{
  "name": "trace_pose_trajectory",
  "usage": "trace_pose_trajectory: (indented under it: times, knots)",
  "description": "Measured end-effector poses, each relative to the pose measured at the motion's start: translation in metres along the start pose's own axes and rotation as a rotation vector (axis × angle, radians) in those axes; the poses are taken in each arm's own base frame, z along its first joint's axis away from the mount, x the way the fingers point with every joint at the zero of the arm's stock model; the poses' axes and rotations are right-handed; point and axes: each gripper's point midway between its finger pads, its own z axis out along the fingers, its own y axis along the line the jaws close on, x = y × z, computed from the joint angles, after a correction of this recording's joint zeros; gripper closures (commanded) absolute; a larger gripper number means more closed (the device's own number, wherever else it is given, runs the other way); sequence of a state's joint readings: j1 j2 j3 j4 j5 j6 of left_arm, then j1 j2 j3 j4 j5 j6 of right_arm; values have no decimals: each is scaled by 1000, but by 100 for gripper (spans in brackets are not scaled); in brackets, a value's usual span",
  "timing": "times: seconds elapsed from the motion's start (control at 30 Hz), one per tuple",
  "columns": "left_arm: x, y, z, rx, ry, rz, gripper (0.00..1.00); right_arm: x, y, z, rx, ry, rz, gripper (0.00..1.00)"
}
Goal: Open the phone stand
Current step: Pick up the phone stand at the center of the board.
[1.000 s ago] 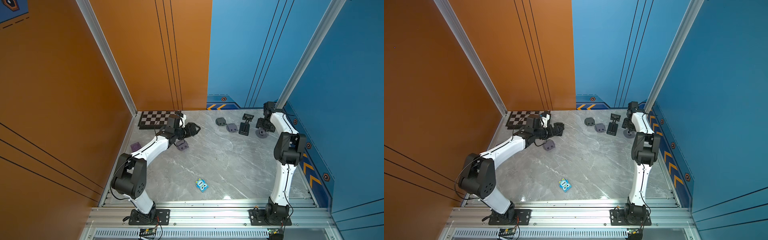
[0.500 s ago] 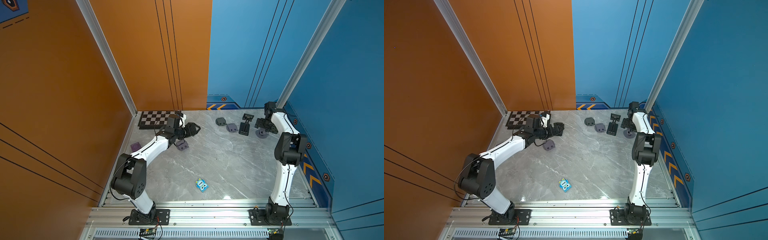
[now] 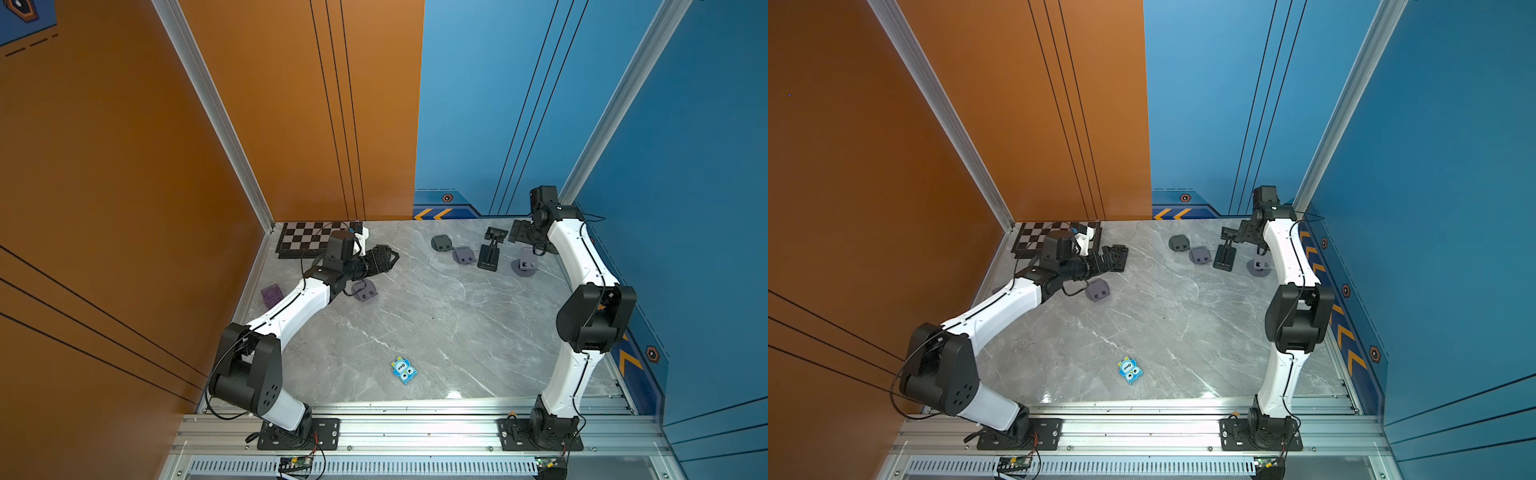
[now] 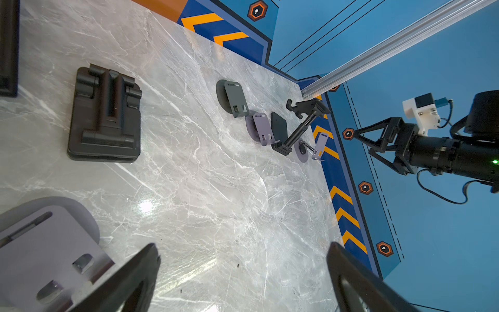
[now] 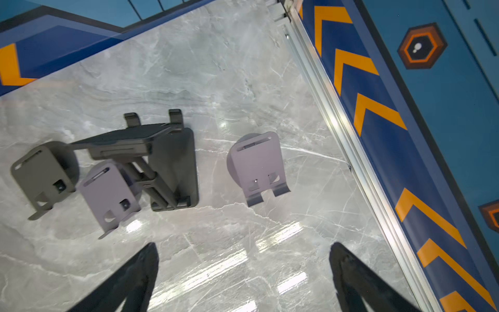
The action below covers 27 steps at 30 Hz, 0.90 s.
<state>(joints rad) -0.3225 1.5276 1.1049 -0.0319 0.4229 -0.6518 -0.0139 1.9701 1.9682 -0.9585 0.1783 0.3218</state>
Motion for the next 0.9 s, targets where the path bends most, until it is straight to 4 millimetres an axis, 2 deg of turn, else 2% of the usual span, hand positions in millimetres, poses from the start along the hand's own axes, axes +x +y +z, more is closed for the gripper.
trace_pose_trajectory:
  times: [0.1,0.33,0.47,0.57,0.63,0.73,0.9]
  knots:
    - [6,2,-4,-4,7,-3,2,7,31,-11,-61,-2,-46,0]
    - [12,0,-10,-2,11,3,2,36,117,-37,-204,5,-202,0]
    - [13,0,-11,-4,13,10,2,51,160,-40,-255,10,-276,0]
    - [15,1,-12,-10,21,17,2,63,183,-23,-259,36,-325,0]
    - [16,2,-12,-13,25,18,2,72,192,-4,-246,66,-351,0]
    - [17,2,-12,-16,28,22,2,83,197,25,-213,107,-377,0]
    - [17,3,-12,-17,30,22,2,86,203,57,-175,129,-411,0]
